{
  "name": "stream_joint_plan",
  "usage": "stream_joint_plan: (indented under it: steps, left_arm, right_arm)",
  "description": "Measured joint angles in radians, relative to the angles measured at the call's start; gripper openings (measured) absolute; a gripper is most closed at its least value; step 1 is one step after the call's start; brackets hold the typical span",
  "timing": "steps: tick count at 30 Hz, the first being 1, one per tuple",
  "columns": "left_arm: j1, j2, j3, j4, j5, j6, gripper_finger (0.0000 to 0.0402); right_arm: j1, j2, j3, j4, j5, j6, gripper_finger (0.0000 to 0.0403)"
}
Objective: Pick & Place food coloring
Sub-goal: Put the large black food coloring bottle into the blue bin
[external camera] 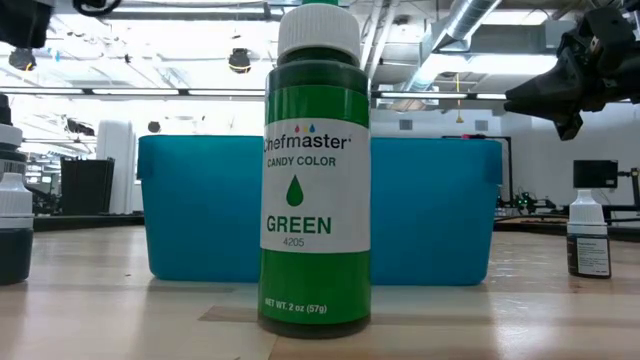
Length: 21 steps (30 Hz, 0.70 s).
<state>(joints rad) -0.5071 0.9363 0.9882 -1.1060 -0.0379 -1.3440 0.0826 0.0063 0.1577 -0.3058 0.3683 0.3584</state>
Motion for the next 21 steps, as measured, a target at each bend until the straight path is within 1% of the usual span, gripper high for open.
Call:
stream_joint_plan:
  steps: [3, 6, 10, 15, 21]
  left_arm:
    - [-0.037, 0.001, -0.018, 0.004, -0.027, -0.056, 0.0182]
    - [-0.061, 0.022, -0.028, 0.003, -0.034, -0.097, 0.0208]
    - [-0.079, 0.086, -0.028, 0.041, -0.031, -0.075, 0.0232]
    - [-0.087, 0.192, -0.028, 0.076, -0.038, -0.015, 0.024]
    - [-0.117, 0.287, -0.029, 0.075, -0.047, -0.019, 0.024]
  right_arm:
    - [0.0, 0.0, 0.0, 0.0, 0.0, 0.0, 0.0093]
    - [0.0, 0.0, 0.0, 0.0, 0.0, 0.0, 0.0093]
    - [0.0, 0.0, 0.0, 0.0, 0.0, 0.0, 0.0093]
    - [0.0, 0.0, 0.0, 0.0, 0.0, 0.0, 0.0093]
    - [0.0, 0.0, 0.0, 0.0, 0.0, 0.0, 0.0093]
